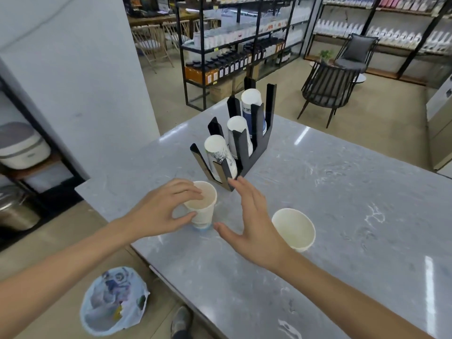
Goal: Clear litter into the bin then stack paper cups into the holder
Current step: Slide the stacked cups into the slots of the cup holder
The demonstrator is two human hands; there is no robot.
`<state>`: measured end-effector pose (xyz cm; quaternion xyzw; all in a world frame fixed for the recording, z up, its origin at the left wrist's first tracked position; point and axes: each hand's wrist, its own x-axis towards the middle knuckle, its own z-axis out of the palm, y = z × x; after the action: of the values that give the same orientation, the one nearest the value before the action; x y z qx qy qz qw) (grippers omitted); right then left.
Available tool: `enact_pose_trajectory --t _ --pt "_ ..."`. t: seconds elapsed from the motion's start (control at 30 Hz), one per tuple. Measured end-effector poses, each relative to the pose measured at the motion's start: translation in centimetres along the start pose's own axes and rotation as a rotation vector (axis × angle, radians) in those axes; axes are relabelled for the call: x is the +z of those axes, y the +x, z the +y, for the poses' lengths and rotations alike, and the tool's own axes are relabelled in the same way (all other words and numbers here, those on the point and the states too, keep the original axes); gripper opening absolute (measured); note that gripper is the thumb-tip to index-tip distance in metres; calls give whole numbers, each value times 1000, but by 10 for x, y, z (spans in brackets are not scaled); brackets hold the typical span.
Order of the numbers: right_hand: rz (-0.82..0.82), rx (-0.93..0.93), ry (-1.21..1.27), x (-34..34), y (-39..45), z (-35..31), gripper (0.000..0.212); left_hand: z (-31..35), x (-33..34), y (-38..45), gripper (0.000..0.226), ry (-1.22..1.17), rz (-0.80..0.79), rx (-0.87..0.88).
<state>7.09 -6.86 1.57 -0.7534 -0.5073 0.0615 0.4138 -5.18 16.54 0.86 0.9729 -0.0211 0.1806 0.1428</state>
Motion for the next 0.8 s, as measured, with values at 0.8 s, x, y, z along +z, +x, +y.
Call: enact_pose_trajectory --t 0.8 --pt "160 554 186 156 47 75 84 -92 2 39 20 -70 -134 593"
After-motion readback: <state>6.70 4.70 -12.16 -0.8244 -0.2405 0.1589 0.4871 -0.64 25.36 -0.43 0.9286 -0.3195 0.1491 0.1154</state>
